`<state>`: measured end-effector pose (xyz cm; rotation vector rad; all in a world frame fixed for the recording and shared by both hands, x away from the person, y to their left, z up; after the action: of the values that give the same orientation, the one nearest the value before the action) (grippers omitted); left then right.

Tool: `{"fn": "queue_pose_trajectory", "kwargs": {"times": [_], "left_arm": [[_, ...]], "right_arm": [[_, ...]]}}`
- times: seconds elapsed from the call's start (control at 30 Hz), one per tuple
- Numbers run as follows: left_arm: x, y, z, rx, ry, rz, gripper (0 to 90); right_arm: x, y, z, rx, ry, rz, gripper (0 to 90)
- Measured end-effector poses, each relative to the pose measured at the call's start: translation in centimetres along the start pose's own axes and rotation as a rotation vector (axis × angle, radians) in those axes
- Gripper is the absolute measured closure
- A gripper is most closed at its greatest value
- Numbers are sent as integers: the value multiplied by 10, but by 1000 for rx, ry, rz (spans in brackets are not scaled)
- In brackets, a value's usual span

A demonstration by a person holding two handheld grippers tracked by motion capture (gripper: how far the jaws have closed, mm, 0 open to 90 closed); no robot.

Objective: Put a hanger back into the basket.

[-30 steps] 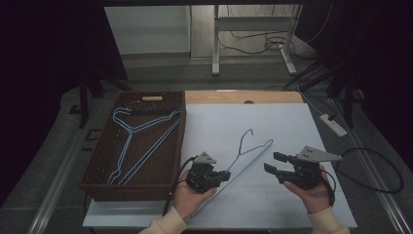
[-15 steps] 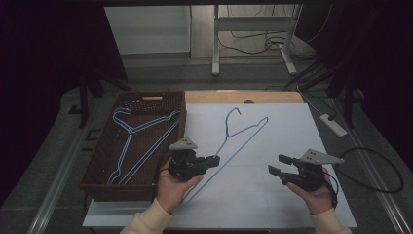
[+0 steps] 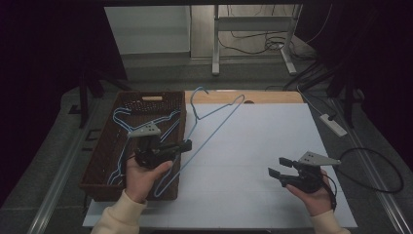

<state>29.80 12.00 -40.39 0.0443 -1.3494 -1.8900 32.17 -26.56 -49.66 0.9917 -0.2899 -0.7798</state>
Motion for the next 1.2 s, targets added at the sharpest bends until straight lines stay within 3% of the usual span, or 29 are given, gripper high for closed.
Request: {"fn": "queue_pose_trajectory", "kwargs": {"times": [0.33, 0.73, 1.2], "left_arm": [[-20, 1, 32, 51, 24, 10, 869], [-41, 1, 67, 83, 87, 16, 869], [-82, -1, 91, 70, 156, 24, 869]], "right_arm": [[4, -4, 1, -9, -12, -3, 356], [3, -2, -3, -9, -5, 4, 355], [4, -3, -3, -14, -14, 11, 355]]}}
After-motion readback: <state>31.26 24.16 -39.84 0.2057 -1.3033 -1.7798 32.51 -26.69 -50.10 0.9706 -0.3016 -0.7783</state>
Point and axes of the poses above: each handheld gripper's, and its own axes: z roughly backward along the jaws, y roughly out of its top, x roughly to its right, the point moved 5 cm from there along -z, roughly forward along the jaws, and after that the axes turned 3 degrees about -x, right-handed, at the moved point
